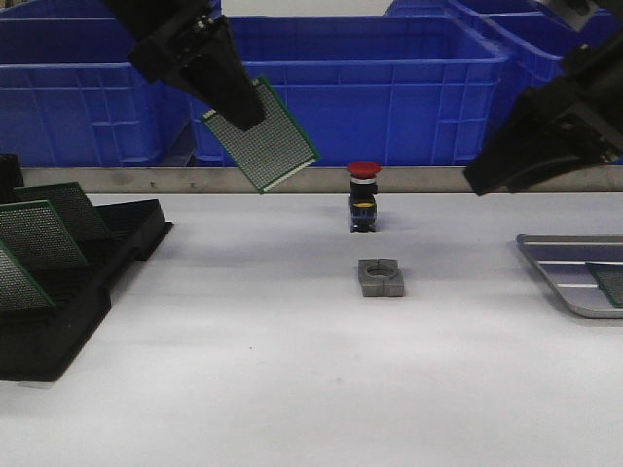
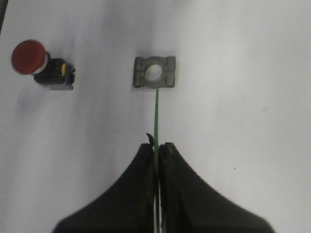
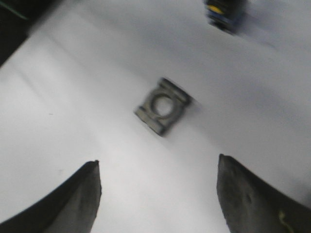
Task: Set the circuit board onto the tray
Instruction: 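Move the right gripper to the held board and grasp its edge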
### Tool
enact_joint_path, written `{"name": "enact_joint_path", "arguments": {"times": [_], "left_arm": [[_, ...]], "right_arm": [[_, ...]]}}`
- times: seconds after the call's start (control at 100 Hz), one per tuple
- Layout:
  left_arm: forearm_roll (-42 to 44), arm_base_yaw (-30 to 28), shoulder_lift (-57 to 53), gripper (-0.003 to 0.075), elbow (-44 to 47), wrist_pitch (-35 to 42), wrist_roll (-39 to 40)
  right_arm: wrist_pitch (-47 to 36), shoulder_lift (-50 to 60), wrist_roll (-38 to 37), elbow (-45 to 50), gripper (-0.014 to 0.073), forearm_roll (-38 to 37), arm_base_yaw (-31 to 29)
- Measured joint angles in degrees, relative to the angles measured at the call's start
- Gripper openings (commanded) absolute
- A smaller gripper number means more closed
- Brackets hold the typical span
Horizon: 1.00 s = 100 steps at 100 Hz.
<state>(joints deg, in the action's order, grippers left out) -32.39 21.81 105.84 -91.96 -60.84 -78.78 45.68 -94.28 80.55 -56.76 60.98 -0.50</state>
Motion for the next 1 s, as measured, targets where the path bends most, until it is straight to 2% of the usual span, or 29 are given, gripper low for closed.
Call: {"name": "enact_joint_path", "arguments": {"times": [0.2, 0.33, 0.53, 0.75, 0.87, 1.0], "left_arm": [[-2.26, 1.98, 0.00, -0.0020, 0.00, -1.79, -0.04], [-3.64, 1.98, 0.00, -0.0020, 0.00, -3.51, -0.04], [-5.08, 1.98, 0.00, -0.0020, 0.00, -5.53, -0.04], [-6.33, 1.98, 0.00, -0.0020, 0.00, -5.94, -0.04], [-7.41, 1.98, 0.00, -0.0020, 0.00, -5.94, -0.04], [-7.75, 1.98, 0.00, -0.0020, 0.00, -6.04, -0.04]], "right_arm": [[5.68, 0.00, 21.91, -0.08, 0.0526, 8.69, 6.87], [5.79, 0.00, 30.20, -0.08, 0.0526, 14.19, 9.77], [5.44, 0.00, 34.36, -0.08, 0.0526, 20.94, 12.42], [4.93, -1.63, 34.74, -0.08, 0.0516, 23.69, 13.05], [4.93, -2.18, 34.82, -0.08, 0.0414, 24.23, 13.13], [4.93, -2.26, 34.96, -0.08, 0.0208, 24.42, 13.13]]}}
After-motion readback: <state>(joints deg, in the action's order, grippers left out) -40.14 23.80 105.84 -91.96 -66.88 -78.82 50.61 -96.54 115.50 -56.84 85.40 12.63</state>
